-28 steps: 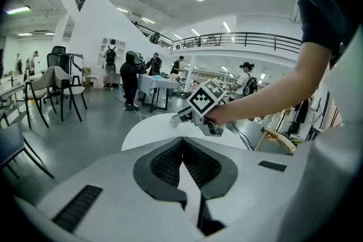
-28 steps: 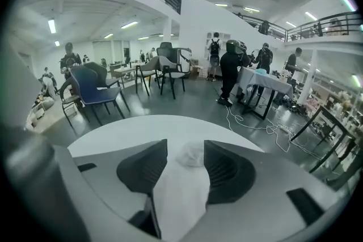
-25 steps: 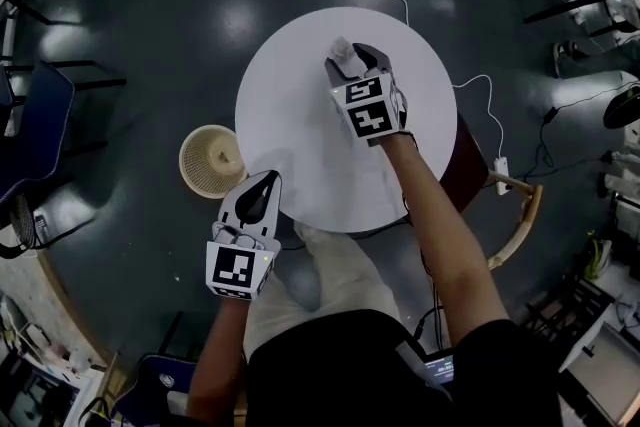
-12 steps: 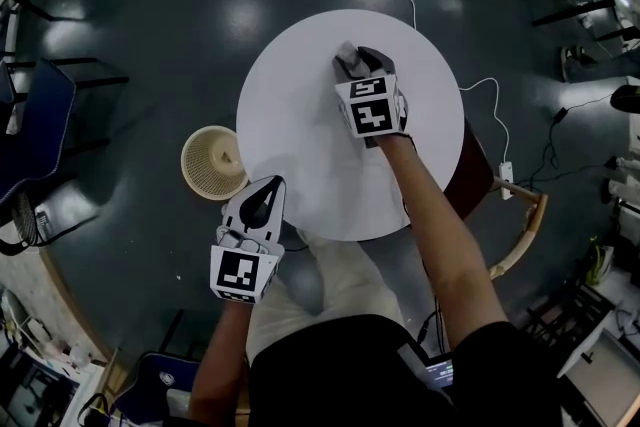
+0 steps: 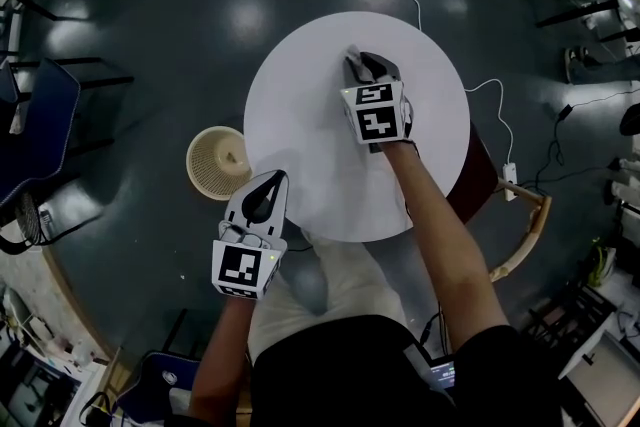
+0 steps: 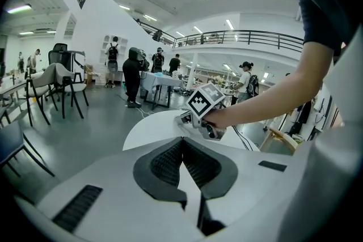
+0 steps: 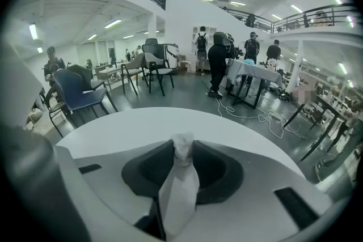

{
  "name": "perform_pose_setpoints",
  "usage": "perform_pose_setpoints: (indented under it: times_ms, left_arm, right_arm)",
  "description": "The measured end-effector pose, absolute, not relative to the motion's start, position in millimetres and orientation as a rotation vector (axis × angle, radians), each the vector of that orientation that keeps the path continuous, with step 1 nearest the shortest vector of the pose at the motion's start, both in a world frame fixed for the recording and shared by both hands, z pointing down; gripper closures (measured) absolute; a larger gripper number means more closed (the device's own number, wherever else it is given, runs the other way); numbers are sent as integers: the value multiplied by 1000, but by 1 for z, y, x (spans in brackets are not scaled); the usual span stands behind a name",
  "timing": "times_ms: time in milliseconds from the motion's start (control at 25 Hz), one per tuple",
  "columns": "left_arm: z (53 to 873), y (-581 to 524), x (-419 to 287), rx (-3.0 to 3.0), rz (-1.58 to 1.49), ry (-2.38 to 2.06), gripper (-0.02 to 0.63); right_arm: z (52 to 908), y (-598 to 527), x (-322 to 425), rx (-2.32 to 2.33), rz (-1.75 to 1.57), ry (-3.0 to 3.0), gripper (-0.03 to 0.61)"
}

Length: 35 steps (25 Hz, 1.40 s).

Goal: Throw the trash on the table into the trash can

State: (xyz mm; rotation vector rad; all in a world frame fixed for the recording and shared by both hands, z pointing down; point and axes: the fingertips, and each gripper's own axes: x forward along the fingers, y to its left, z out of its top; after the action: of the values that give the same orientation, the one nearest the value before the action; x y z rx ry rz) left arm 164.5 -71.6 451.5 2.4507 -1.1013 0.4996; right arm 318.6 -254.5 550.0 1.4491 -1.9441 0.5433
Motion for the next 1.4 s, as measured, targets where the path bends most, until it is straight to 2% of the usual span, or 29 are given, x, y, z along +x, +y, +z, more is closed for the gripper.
perform_pose_setpoints:
  times_ms: [320,800,1400]
  left_arm:
    - [437,-72,148,2464,471,-1116,598]
    - [423,-40,92,2417,437,-1170,598]
    - [425,-9,-33,2322,389,-1328,598]
  right_arm:
    - [520,-243,297,1459,510,-1987,463]
    - [481,-191,222,1419,479,-2064,463]
    - [485,-136,54,1226,477,-2188,463]
